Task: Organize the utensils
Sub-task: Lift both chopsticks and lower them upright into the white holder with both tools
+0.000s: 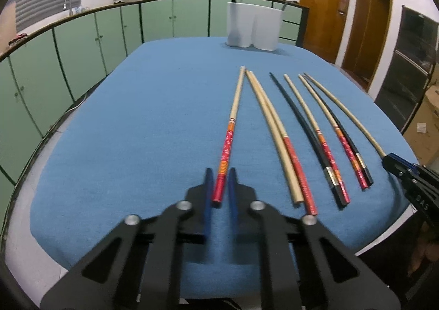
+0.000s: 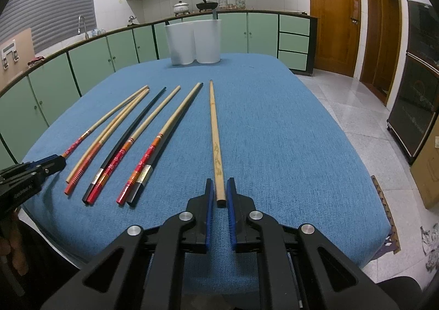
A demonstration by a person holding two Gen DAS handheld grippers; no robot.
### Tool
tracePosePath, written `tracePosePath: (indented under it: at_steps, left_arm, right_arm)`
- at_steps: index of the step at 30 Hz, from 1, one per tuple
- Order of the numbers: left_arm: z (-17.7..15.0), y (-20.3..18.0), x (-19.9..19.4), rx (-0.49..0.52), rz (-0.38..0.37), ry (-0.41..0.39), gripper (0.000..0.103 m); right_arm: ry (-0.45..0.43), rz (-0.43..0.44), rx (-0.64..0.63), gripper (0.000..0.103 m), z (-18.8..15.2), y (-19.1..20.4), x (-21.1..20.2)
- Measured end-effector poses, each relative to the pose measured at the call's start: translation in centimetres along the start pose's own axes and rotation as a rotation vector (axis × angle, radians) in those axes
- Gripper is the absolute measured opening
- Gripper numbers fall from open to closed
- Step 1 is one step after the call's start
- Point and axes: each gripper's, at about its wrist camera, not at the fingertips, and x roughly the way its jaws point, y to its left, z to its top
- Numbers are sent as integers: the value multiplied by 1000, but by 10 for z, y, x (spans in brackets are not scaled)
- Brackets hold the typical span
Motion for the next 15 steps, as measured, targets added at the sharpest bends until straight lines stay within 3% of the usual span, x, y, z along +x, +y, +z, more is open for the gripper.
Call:
tracePosePath:
  at_steps: [5, 15]
  left_arm:
    - [-2, -5, -3, -18, -54, 4, 5]
    - [2, -4, -23, -52, -53, -13, 5]
  right_arm:
    - [0, 1, -2, 10, 0, 0, 0]
    - [-28, 46, 2, 7, 13, -1, -20]
